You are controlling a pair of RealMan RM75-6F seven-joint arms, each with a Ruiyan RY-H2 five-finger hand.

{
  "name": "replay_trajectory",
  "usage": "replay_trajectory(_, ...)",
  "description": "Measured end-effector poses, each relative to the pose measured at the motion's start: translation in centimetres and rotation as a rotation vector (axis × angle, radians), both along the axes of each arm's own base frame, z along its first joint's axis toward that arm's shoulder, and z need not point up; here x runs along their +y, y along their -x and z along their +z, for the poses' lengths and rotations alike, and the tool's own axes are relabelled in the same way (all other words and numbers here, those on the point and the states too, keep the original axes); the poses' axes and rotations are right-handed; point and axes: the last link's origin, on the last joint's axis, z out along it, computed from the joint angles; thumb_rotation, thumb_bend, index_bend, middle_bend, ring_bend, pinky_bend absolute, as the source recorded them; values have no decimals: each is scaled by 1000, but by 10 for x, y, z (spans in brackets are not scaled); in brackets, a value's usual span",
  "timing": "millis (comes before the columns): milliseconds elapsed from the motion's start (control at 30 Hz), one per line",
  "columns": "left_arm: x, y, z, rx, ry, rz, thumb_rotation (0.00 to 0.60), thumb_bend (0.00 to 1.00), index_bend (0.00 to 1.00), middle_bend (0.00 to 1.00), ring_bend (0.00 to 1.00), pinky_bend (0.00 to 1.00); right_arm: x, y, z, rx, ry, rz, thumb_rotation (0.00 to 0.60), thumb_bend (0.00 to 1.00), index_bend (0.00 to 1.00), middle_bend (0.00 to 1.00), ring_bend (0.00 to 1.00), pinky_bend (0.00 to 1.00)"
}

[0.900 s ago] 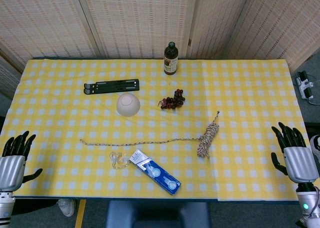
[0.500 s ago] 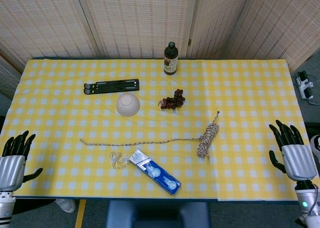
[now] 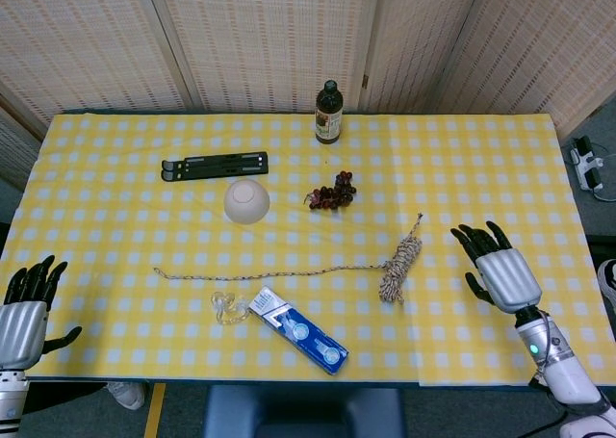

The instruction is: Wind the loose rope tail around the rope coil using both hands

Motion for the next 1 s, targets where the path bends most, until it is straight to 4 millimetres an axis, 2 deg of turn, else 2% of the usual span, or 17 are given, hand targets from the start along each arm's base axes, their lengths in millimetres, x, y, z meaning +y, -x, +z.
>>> replay_trajectory(267,-3,5,1,-13,3,24,600,171,0,0,0,0,-41,-16,-55,60,-125,82,600,508,63,115,112,15)
replay_trajectory(400,-5,7,1,-19,10,37,600,171,0,0,0,0,-50,-22,-75,98,-180,113,600,507,63,115,111,15)
replay_trajectory(567,-6,9,0,-31,23,48,600,171,0,0,0,0,-54,-20,-90,125,-212,118,600,412,56,117,119,15)
replay_trajectory(700,-6,9,-1,-38,32,49,600,171,0,0,0,0,-57,-18,-97,133,-221,118,600,404,61,158,167,32)
replay_trajectory(1000,-5,8,-2,-43,38,47,600,171,5,0,0,0,-67,-20,-106,134,-223,139,600,395,229,250,240,83)
